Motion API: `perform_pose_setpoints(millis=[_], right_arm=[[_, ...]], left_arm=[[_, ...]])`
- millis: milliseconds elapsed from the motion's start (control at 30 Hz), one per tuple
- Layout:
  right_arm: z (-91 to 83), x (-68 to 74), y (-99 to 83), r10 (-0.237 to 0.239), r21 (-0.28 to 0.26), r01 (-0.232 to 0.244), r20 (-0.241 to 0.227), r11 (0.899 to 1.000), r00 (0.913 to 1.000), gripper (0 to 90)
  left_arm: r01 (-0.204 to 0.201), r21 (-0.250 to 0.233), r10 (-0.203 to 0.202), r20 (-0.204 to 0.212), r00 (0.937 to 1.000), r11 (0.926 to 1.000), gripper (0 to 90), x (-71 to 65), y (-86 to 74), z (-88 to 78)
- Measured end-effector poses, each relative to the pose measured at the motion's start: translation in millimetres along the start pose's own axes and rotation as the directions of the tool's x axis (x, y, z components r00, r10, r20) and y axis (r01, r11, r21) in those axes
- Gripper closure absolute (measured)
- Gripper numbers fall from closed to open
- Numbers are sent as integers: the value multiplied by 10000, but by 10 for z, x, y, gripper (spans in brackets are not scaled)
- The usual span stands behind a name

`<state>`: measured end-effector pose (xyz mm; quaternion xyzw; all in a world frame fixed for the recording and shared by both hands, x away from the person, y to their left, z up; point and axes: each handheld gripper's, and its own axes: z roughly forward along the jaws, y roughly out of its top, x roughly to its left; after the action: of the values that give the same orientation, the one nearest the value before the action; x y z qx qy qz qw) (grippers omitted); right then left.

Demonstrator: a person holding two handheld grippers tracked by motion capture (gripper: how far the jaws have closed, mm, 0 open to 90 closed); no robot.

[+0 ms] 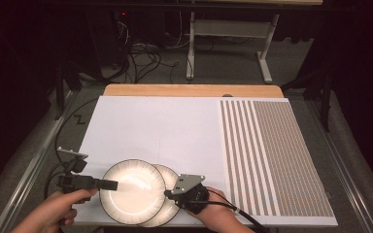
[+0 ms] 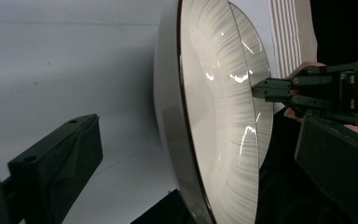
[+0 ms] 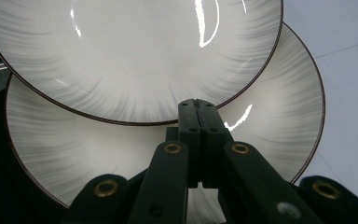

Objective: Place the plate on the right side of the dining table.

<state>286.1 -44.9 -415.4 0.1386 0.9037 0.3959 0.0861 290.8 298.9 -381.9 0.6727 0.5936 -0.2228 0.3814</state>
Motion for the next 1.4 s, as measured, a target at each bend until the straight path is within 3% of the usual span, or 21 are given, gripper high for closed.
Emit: perform_pose_setpoints(millis=[133, 367, 600, 933, 1200, 1400], right_arm=[[-1, 2, 1, -18, 9, 18, 13, 10000, 10000, 900], [-3, 8, 2, 0, 2, 0, 10, 10000, 10000, 900], [-1, 9, 5, -99, 7, 99, 51, 10000, 9999, 900], [0, 12, 4, -130, 23, 130, 82, 9999, 9999, 900], [2, 10, 3, -111, 24, 111, 92, 9999, 9999, 900], [1, 10, 2, -102, 30, 101, 100, 9999, 9999, 900]], left_arm=[[132, 44, -131, -124, 9998, 9999, 55, 69, -31, 57], [515, -384, -509, 173, 9986, 9979, 228, 157, -71, 100], [501, -137, -497, 277, 9984, 9986, 408, 157, -74, 98], [468, 66, -470, 283, 9985, 9989, 599, 187, -87, 133], [391, -8, -391, 189, 9991, 9992, 701, 193, -88, 128], [327, -40, -327, 47, 9995, 9995, 710, 186, -89, 132]])
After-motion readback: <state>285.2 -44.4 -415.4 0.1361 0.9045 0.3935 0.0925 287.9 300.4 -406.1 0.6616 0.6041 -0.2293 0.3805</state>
